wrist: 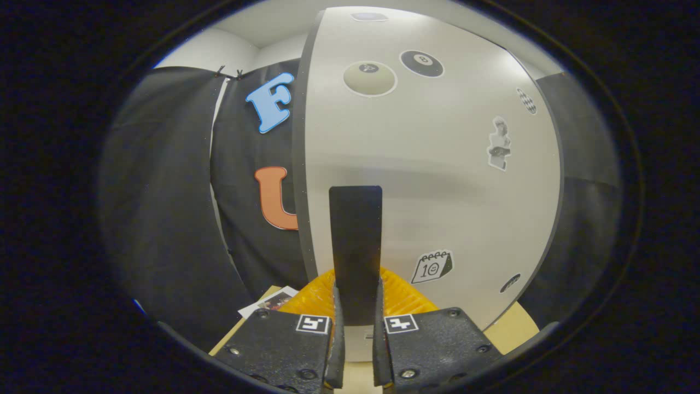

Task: Open the shoe cabinet door, grab the shoes and put them into the shoe cabinet, then close the shoe cabinet door.

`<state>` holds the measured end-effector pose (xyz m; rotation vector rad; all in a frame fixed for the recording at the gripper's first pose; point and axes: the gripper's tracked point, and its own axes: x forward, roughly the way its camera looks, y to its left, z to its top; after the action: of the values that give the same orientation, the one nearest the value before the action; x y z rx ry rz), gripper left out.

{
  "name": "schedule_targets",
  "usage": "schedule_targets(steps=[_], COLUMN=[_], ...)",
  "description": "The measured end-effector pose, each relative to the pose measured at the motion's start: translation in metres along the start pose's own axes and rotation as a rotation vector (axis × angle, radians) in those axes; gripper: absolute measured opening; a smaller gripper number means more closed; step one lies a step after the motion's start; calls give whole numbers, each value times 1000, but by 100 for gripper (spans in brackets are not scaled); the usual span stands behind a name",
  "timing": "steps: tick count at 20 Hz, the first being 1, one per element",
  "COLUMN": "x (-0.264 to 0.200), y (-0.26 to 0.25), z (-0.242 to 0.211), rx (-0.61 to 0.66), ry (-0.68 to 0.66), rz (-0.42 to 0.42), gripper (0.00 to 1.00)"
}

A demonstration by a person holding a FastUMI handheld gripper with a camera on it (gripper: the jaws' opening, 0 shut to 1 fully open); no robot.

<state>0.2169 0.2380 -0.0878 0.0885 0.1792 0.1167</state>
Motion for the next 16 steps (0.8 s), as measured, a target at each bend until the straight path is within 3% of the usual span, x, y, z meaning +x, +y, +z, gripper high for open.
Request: schedule_targets(steps=[16], x=[-96], y=[-38], z=[-15], rx=[-23], ry=[-6], rz=[137], gripper=[19])
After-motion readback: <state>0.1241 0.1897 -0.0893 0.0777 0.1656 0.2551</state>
